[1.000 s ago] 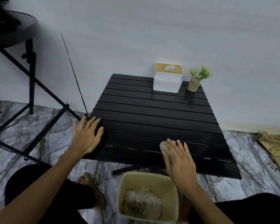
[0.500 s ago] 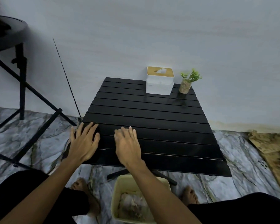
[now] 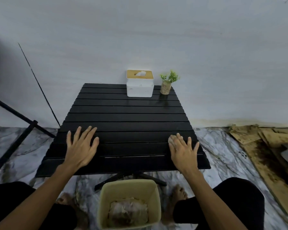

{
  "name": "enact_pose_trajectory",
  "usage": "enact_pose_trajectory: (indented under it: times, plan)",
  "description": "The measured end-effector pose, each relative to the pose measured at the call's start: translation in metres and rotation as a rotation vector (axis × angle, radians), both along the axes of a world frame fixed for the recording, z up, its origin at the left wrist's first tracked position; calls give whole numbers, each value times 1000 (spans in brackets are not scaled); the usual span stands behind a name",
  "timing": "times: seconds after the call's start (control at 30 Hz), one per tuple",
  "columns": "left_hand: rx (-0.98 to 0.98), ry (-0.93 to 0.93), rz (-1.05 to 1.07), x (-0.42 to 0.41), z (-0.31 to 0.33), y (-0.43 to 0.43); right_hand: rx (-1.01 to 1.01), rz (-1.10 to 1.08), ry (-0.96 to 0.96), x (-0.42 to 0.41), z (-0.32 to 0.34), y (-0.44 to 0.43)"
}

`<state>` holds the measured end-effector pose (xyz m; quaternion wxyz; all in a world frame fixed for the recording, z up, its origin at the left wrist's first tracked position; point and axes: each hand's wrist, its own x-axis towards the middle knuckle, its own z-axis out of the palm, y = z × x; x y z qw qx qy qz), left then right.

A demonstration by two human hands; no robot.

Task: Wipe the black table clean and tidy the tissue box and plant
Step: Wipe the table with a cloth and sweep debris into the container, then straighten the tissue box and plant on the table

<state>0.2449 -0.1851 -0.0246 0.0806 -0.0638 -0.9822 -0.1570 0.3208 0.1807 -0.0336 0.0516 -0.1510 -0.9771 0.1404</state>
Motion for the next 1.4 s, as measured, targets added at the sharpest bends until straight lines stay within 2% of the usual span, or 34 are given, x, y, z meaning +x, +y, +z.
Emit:
enact_pose_trajectory:
  times: [0.27, 0.67, 0.8, 0.9, 1.03, 1.17, 1.4]
  plan:
    - [-6, -52, -35, 7, 4, 11, 7, -128, -96, 1, 3, 25]
    - [54, 16, -97, 9, 4, 29, -21, 14, -6, -1, -6, 34]
    - [162, 35, -116, 6, 9, 36, 58, -4, 66, -12, -3, 33]
    - [302, 50, -131, -6, 18, 47, 64, 57, 189, -39, 4, 27]
    - [455, 62, -132, -43, 33, 66, -77, 185, 165, -95, 25, 7]
    - [503, 44, -176, -94, 44, 85, -154, 265, 210, -157, 33, -8]
    - [552, 21, -217, -202, 54, 115, -235, 262, 256, -273, 47, -8]
